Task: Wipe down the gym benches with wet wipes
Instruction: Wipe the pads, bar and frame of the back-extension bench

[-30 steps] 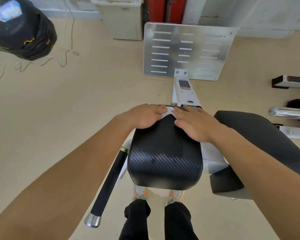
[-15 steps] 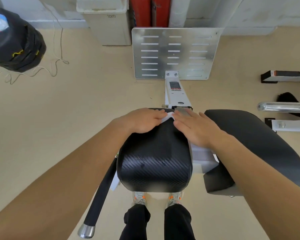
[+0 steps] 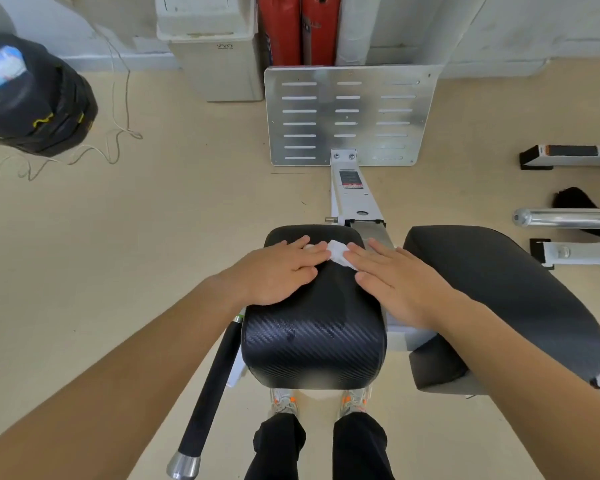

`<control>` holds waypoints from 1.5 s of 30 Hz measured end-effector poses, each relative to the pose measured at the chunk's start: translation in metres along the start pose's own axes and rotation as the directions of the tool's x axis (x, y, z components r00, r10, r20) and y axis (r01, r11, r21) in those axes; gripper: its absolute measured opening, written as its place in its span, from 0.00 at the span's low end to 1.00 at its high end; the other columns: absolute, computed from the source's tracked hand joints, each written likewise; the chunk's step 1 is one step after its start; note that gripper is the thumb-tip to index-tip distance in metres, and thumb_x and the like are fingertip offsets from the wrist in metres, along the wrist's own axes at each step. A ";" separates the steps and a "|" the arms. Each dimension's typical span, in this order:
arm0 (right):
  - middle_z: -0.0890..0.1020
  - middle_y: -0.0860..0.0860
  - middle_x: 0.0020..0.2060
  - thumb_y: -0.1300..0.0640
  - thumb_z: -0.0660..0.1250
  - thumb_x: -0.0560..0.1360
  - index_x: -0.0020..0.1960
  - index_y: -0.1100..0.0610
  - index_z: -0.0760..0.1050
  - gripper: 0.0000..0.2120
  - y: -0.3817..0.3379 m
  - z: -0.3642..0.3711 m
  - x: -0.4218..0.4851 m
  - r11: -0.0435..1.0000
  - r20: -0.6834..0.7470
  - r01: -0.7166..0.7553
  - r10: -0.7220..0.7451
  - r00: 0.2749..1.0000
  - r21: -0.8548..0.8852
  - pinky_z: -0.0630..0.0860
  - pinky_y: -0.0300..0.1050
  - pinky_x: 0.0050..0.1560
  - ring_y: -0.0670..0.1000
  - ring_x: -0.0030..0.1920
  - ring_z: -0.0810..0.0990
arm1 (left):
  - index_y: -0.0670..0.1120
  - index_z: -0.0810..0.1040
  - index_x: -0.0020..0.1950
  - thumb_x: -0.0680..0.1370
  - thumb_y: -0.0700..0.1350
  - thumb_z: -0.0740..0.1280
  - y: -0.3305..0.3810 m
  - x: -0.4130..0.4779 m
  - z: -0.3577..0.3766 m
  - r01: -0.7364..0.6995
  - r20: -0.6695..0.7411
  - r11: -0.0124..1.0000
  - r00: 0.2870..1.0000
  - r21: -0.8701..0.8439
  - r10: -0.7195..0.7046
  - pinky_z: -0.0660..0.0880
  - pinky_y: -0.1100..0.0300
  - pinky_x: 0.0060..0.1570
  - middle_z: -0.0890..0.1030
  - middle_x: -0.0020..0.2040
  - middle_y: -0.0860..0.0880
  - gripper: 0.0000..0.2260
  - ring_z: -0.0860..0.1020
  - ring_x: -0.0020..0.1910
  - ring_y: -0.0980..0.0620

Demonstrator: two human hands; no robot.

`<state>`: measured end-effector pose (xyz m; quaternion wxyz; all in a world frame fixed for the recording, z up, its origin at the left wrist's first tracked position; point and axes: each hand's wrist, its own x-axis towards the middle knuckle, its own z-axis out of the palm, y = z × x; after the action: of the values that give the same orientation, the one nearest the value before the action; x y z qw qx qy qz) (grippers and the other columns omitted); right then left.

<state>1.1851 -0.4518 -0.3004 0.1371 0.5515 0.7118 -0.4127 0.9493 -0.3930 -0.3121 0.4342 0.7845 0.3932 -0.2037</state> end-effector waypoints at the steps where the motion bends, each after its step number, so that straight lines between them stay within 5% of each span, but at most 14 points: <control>1: 0.49 0.40 0.81 0.46 0.44 0.86 0.82 0.44 0.49 0.24 0.000 -0.002 0.008 1.000 0.006 -0.018 0.018 1.000 0.007 0.43 0.49 0.78 0.46 0.81 0.43 | 0.57 0.53 0.81 0.87 0.50 0.49 -0.001 0.008 -0.002 0.024 0.001 1.000 1.000 0.005 -0.024 0.44 0.55 0.79 0.50 0.81 0.62 0.21 0.45 0.80 0.59; 7: 0.50 0.44 0.81 0.48 0.44 0.86 0.82 0.47 0.50 0.24 0.002 -0.010 0.060 0.996 0.040 -0.090 0.089 0.995 0.019 0.45 0.53 0.80 0.49 0.81 0.45 | 0.57 0.57 0.81 0.86 0.53 0.50 -0.018 0.060 -0.008 0.136 -0.011 0.991 0.991 -0.006 -0.136 0.48 0.53 0.79 0.53 0.81 0.58 0.21 0.49 0.81 0.54; 13: 0.52 0.41 0.81 0.47 0.49 0.86 0.82 0.46 0.51 0.25 -0.014 0.000 0.028 0.996 0.027 0.066 -0.067 0.997 0.058 0.44 0.47 0.79 0.45 0.81 0.45 | 0.56 0.61 0.80 0.87 0.49 0.52 -0.013 -0.005 0.002 0.020 -0.133 0.999 0.991 -0.029 -0.023 0.50 0.60 0.76 0.60 0.80 0.57 0.20 0.56 0.79 0.57; 18: 0.50 0.37 0.80 0.45 0.44 0.86 0.81 0.42 0.50 0.24 -0.011 -0.008 0.042 1.000 0.067 0.014 -0.015 0.998 0.014 0.43 0.53 0.80 0.45 0.80 0.41 | 0.56 0.77 0.68 0.85 0.50 0.56 -0.019 -0.002 -0.009 0.040 -0.299 0.996 0.952 -0.080 -0.062 0.72 0.51 0.63 0.80 0.65 0.54 0.16 0.77 0.61 0.50; 20: 0.48 0.38 0.80 0.45 0.43 0.86 0.81 0.42 0.49 0.24 -0.011 -0.012 0.061 1.000 0.083 -0.008 0.010 0.997 -0.025 0.43 0.55 0.80 0.46 0.81 0.41 | 0.53 0.75 0.70 0.84 0.48 0.58 -0.021 0.021 -0.013 0.043 -0.356 0.995 0.932 -0.087 -0.071 0.72 0.50 0.64 0.79 0.67 0.51 0.16 0.76 0.64 0.48; 23: 0.49 0.39 0.80 0.47 0.45 0.86 0.82 0.43 0.49 0.24 -0.012 -0.013 0.074 1.000 0.097 -0.007 0.007 0.995 -0.002 0.43 0.51 0.80 0.45 0.81 0.43 | 0.54 0.68 0.77 0.85 0.46 0.57 -0.026 0.042 -0.008 0.072 -0.288 0.993 0.953 -0.092 -0.096 0.66 0.52 0.72 0.70 0.76 0.51 0.20 0.69 0.73 0.49; 27: 0.51 0.38 0.80 0.47 0.47 0.86 0.81 0.42 0.53 0.23 -0.014 -0.017 0.057 0.999 0.086 0.009 -0.013 0.996 0.049 0.44 0.46 0.78 0.43 0.80 0.44 | 0.61 0.76 0.70 0.83 0.48 0.59 -0.028 0.036 -0.011 0.085 -0.245 0.990 0.963 -0.111 -0.110 0.71 0.58 0.61 0.80 0.67 0.53 0.17 0.77 0.63 0.50; 31: 0.55 0.37 0.79 0.47 0.48 0.86 0.80 0.41 0.55 0.22 -0.011 -0.017 0.023 0.996 0.083 0.063 -0.068 0.994 0.059 0.46 0.48 0.80 0.41 0.80 0.46 | 0.61 0.74 0.71 0.84 0.50 0.57 0.000 0.010 -0.014 0.005 -0.190 0.996 0.982 0.086 0.011 0.69 0.58 0.55 0.82 0.59 0.54 0.17 0.77 0.61 0.48; 34: 0.55 0.35 0.78 0.46 0.48 0.86 0.80 0.40 0.55 0.22 -0.004 -0.011 0.009 0.998 0.039 0.052 -0.052 0.998 0.022 0.49 0.48 0.80 0.41 0.80 0.47 | 0.61 0.65 0.77 0.85 0.50 0.54 0.006 0.002 -0.011 -0.023 -0.095 0.995 0.995 0.101 0.033 0.63 0.54 0.71 0.69 0.76 0.57 0.19 0.69 0.72 0.48; 37: 0.54 0.39 0.80 0.47 0.47 0.86 0.81 0.41 0.52 0.23 -0.001 -0.006 0.022 1.000 0.020 0.008 -0.008 1.000 0.008 0.50 0.50 0.80 0.46 0.81 0.47 | 0.60 0.62 0.79 0.86 0.50 0.54 0.003 0.016 -0.016 0.006 -0.046 1.000 0.999 0.007 -0.006 0.56 0.57 0.75 0.61 0.79 0.59 0.20 0.62 0.78 0.51; 42: 0.59 0.40 0.79 0.44 0.45 0.85 0.79 0.41 0.59 0.23 -0.004 -0.002 0.025 0.994 -0.033 -0.027 0.030 0.999 0.109 0.54 0.52 0.79 0.44 0.80 0.51 | 0.60 0.74 0.71 0.83 0.49 0.59 0.018 0.018 -0.022 0.011 -0.119 1.000 0.993 -0.029 -0.015 0.68 0.58 0.64 0.77 0.70 0.55 0.18 0.74 0.67 0.51; 45: 0.64 0.38 0.77 0.39 0.42 0.84 0.78 0.40 0.62 0.26 -0.009 0.002 -0.007 0.991 -0.080 -0.019 0.029 0.996 0.131 0.59 0.53 0.78 0.42 0.79 0.55 | 0.62 0.75 0.71 0.83 0.47 0.60 0.029 -0.009 -0.017 -0.039 -0.153 0.999 0.987 0.016 0.041 0.67 0.63 0.54 0.81 0.64 0.56 0.18 0.78 0.58 0.54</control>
<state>1.1794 -0.4582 -0.2931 0.0766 0.5842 0.6818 -0.4335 0.9667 -0.3913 -0.2822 0.4017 0.8084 0.4082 -0.1363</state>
